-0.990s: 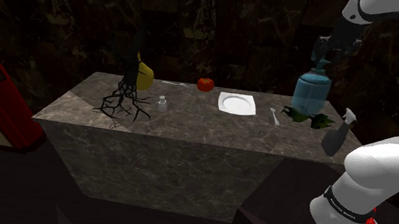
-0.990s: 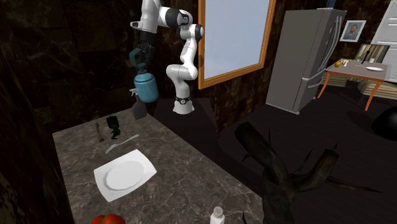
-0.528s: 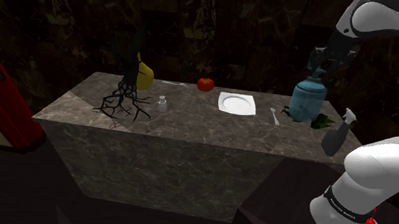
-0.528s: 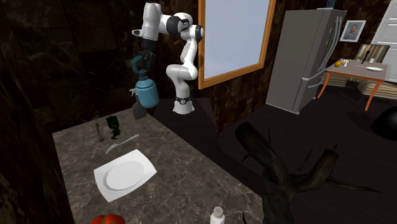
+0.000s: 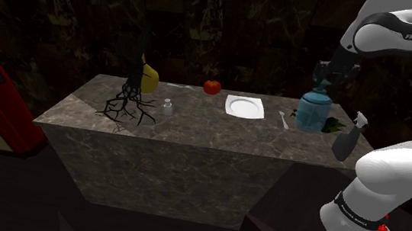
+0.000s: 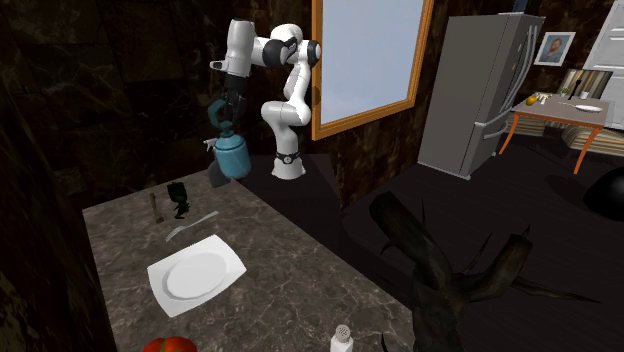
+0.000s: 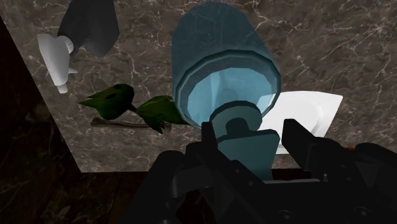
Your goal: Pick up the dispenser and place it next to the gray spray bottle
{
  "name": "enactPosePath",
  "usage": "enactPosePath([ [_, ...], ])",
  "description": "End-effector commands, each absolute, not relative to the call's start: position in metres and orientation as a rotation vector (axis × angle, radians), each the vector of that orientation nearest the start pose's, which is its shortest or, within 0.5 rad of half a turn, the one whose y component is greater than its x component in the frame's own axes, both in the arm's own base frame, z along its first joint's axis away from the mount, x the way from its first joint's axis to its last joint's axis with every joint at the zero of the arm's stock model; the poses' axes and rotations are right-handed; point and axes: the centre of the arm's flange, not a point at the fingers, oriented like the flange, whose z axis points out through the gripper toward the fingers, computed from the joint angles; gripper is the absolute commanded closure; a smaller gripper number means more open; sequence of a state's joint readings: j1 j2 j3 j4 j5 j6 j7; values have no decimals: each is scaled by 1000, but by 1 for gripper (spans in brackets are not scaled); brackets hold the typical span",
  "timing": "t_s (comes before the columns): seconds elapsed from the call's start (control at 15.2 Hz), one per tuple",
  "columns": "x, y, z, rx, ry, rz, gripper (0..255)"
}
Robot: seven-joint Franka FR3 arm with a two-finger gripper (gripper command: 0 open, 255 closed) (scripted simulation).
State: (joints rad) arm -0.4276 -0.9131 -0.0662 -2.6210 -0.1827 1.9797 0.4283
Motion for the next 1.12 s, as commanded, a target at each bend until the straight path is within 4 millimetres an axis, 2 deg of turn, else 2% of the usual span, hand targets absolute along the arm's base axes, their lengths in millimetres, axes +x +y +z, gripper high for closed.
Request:
enactPosePath([
  [0.0,263,-159,531,-2950,1342,-441,255],
  [1.06,263,-159,447,-2950,1342,-441,255],
])
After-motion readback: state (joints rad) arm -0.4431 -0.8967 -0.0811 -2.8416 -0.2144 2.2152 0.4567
